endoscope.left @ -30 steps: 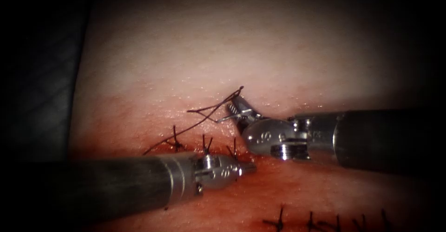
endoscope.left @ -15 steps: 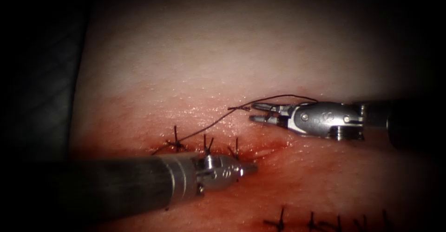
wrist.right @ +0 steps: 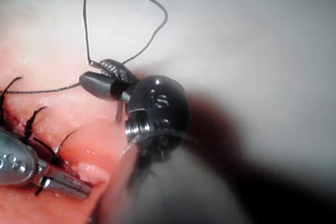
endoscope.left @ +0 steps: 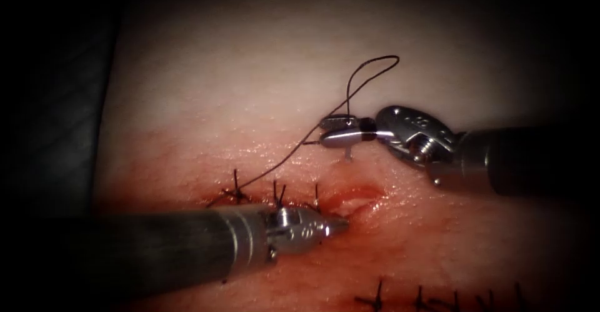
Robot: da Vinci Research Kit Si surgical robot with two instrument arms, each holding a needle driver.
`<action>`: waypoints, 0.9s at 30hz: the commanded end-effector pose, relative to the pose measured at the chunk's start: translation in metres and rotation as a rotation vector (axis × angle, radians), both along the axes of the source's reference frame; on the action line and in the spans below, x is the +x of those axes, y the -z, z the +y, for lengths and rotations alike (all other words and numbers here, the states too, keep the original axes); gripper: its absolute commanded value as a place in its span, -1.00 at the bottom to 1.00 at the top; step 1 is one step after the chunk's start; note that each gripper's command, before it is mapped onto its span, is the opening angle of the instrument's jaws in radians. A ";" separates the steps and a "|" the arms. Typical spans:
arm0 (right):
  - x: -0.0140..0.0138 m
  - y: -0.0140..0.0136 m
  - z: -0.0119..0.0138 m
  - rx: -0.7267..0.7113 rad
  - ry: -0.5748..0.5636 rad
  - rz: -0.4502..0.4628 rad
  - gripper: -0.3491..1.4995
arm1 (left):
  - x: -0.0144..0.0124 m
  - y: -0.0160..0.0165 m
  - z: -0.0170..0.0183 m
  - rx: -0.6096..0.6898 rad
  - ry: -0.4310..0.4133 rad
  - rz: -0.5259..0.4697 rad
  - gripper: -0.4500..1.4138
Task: Wound Closure
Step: Pierce the skin above the wound using the needle in the right hand.
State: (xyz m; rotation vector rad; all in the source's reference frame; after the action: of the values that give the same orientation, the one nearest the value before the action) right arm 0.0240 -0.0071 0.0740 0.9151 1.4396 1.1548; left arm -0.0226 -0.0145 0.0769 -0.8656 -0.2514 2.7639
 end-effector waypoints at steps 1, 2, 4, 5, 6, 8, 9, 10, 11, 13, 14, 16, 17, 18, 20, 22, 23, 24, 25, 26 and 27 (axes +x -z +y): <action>0.0011 -0.0002 0.0002 0.028 -0.013 0.011 -1.00 | -0.0005 -0.0005 -0.0001 0.000 0.000 0.000 -1.00; 0.0015 -0.0006 -0.0001 0.094 -0.032 0.033 -1.00 | -0.0005 -0.0005 -0.0001 0.000 0.000 0.000 -1.00; 0.0018 -0.0014 -0.0004 0.201 -0.070 0.096 -1.00 | -0.0005 -0.0005 -0.0001 0.000 0.000 -0.001 -1.00; 0.0019 -0.0018 -0.0006 0.267 -0.080 0.122 -1.00 | -0.0005 -0.0005 -0.0001 0.000 0.000 -0.001 -1.00; 0.0019 -0.0020 -0.0007 0.271 -0.081 0.125 -1.00 | -0.0004 -0.0005 -0.0001 0.000 -0.001 -0.001 -1.00; 0.0021 -0.0025 -0.0011 0.341 -0.094 0.150 -1.00 | -0.0003 -0.0004 -0.0001 0.001 -0.001 -0.002 -1.00; 0.0022 -0.0026 -0.0012 0.367 -0.095 0.159 -1.00 | -0.0003 -0.0004 -0.0001 0.001 -0.001 -0.002 -1.00; 0.0023 -0.0027 -0.0016 0.407 -0.098 0.178 -1.00 | -0.0003 -0.0004 -0.0001 0.001 -0.001 -0.002 -1.00; 0.0024 -0.0028 -0.0018 0.423 -0.097 0.182 -1.00 | -0.0003 -0.0004 -0.0001 0.001 -0.001 -0.002 -1.00; 0.0025 -0.0028 -0.0027 0.516 -0.097 0.194 -1.00 | -0.0003 -0.0003 -0.0001 0.003 -0.004 0.000 -1.00; 0.0026 -0.0028 -0.0036 0.609 -0.089 0.217 -1.00 | -0.0003 -0.0003 -0.0001 0.003 -0.004 0.000 -1.00; 0.0027 -0.0028 -0.0039 0.652 -0.076 0.212 -1.00 | -0.0003 -0.0003 -0.0001 0.003 -0.003 0.000 -1.00; 0.0029 -0.0027 -0.0044 0.753 -0.053 0.184 -1.00 | -0.0003 -0.0003 -0.0002 0.003 -0.003 0.000 -1.00; 0.0031 -0.0026 -0.0048 0.803 -0.037 0.176 -1.00 | -0.0003 -0.0002 -0.0002 0.003 -0.003 0.000 -1.00; 0.0033 -0.0022 -0.0054 0.829 -0.020 0.166 -1.00 | -0.0003 -0.0002 -0.0002 0.003 -0.003 0.001 -1.00; 0.0034 -0.0018 -0.0058 0.869 -0.011 0.181 -1.00 | -0.0003 -0.0002 -0.0002 0.003 -0.002 0.001 -1.00; 0.0034 -0.0017 -0.0060 0.874 -0.010 0.183 -1.00 | -0.0003 -0.0002 -0.0002 0.003 -0.002 0.001 -1.00; 0.0033 -0.0015 -0.0063 0.874 -0.013 0.184 -1.00 | -0.0003 -0.0001 -0.0002 0.003 -0.003 0.001 -1.00; 0.0033 -0.0014 -0.0065 0.874 -0.013 0.180 -1.00 | -0.0003 -0.0001 -0.0002 0.003 -0.003 0.001 -1.00; 0.0032 -0.0010 -0.0071 0.870 -0.015 0.191 -1.00 | -0.0002 0.0000 -0.0002 0.004 -0.003 0.000 -1.00; 0.0033 -0.0007 -0.0080 0.866 -0.011 0.192 -1.00 | -0.0002 0.0001 -0.0001 0.005 -0.003 0.000 -1.00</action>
State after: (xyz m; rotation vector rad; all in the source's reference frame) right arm 0.0266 -0.0150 0.0743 1.6369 1.0648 1.7825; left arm -0.0222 -0.0145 0.0763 -0.8628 -0.2596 2.7652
